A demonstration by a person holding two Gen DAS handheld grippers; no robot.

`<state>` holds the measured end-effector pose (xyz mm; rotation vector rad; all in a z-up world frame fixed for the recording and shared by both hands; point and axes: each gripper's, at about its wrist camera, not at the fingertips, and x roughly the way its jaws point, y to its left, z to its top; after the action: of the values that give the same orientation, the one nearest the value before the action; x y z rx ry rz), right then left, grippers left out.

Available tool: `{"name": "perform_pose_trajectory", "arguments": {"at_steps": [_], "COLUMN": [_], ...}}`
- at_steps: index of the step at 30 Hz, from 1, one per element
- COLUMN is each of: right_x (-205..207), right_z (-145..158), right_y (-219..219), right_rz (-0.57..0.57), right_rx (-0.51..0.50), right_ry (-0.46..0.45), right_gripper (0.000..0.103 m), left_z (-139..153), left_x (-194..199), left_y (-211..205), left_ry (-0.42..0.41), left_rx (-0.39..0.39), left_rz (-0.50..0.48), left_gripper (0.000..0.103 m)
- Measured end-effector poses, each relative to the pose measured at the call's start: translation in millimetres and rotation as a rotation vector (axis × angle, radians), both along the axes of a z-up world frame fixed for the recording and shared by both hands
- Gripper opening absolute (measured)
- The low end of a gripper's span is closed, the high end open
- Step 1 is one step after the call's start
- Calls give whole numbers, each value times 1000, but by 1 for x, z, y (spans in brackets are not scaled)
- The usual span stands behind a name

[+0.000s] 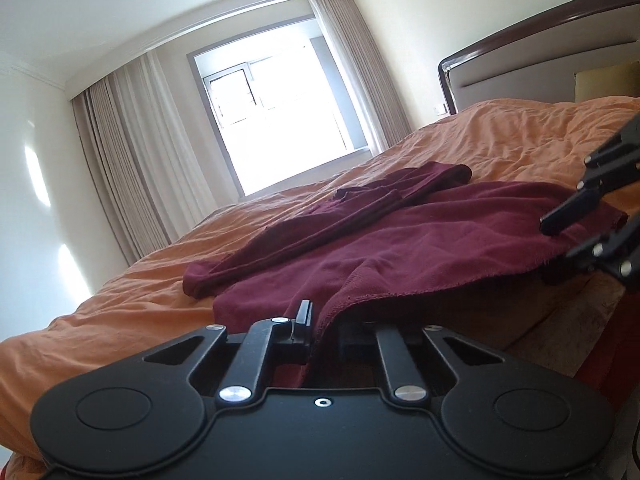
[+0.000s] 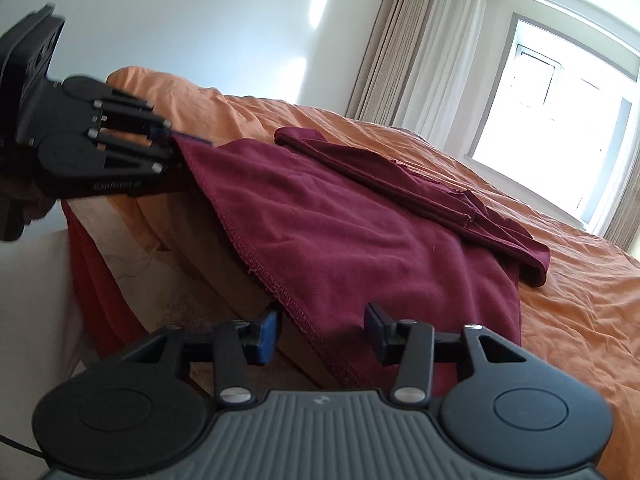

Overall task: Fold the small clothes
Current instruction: 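Lift the hem with both grippers and fold it toward the collar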

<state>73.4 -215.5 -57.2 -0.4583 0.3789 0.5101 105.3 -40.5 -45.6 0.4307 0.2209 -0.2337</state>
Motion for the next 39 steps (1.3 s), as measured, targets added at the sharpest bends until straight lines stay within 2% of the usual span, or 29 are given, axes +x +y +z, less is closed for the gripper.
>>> {"name": "perform_pose_trajectory", "arguments": {"at_steps": [3, 9, 11, 12, 13, 14, 16, 18, 20, 23, 29, 33, 39], "right_x": [-4, -15, -21, -22, -23, -23, -22, -25, -28, -34, -51, -77, -131], "right_z": [-16, -38, -43, -43, -42, -40, -36, -31, -26, -19, -5, 11, 56], "right_y": [12, 23, 17, 12, 6, 0, -10, -14, -13, -11, -16, -20, -31], "right_rz": [-4, -100, -143, -165, -186, -212, -242, -242, -233, -234, -259, -260, -232], "right_rx": [-90, -266, -286, -269, -242, -215, -179, -152, -154, -152, -89, -47, 43], "right_ry": [-62, -296, -363, -373, -370, -359, -352, -361, -377, -410, -454, -496, -549], "right_gripper": [64, 63, 54, 51, 40, 24, 9, 7, 6, 6, 5, 5, 5], "left_z": [12, 29, 30, 29, 27, 25, 18, 9, 1, -1, 15, 29, 69], "left_x": [2, 4, 3, 3, 2, 1, -1, -1, -1, -2, -24, -42, -84], "left_y": [-3, -8, -8, -8, -7, -7, -5, -2, 3, 10, 12, 11, 20], "left_ry": [-24, -55, -59, -57, -54, -48, -37, -21, 6, 38, -54, -96, -140], "left_rx": [12, 27, 32, 38, 50, 65, 92, 123, 122, 97, 86, 70, 11], "left_rz": [-18, -30, -22, -19, -15, -11, 1, 21, 37, 57, 40, 27, -6], "left_gripper": [11, 11, 11, 11, 11, 12, 15, 16, 16, 8, 3, 3, 3]}}
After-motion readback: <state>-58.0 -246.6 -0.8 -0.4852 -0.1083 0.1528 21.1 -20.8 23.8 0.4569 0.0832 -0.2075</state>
